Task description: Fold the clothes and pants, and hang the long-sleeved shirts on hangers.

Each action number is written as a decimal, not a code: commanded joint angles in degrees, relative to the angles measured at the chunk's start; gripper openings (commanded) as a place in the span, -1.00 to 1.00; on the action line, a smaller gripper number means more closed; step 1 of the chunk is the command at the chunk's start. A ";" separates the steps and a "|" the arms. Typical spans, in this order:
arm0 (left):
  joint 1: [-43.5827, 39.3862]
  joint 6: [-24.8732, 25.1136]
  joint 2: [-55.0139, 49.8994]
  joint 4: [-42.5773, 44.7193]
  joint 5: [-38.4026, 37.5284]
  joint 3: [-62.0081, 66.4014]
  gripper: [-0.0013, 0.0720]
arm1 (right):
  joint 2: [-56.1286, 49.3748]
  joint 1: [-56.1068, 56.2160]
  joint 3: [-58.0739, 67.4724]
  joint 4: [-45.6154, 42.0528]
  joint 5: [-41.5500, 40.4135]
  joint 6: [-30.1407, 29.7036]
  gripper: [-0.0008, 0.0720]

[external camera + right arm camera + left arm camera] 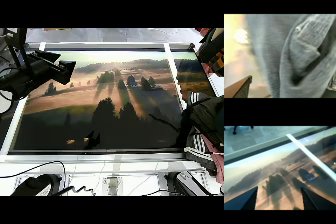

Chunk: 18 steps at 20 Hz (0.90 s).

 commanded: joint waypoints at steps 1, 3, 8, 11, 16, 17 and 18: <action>0.07 0.02 0.02 0.00 0.00 -0.02 0.67 | 0.07 0.04 0.04 17.09 -4.50 3.34 0.91; 0.07 0.02 0.02 0.00 0.00 -0.02 0.67 | 0.07 0.04 0.04 23.08 -7.06 3.91 0.91; 0.07 0.02 0.02 0.00 0.00 -0.02 0.67 | 0.09 0.00 0.15 25.29 -8.11 3.87 0.90; 0.07 0.02 0.02 0.00 0.00 -0.02 0.67 | 0.09 -0.02 0.15 20.94 -8.20 3.91 0.90; 0.07 0.02 0.02 0.00 0.00 -0.02 0.67 | 0.55 0.00 0.15 28.28 -14.75 5.25 0.90; 0.07 0.02 0.02 0.00 0.00 -0.02 0.67 | 0.81 0.00 0.15 32.39 -17.11 5.22 0.90; 0.07 0.02 0.02 0.00 0.00 -0.02 0.67 | 1.14 0.00 0.15 36.81 -19.89 5.22 0.90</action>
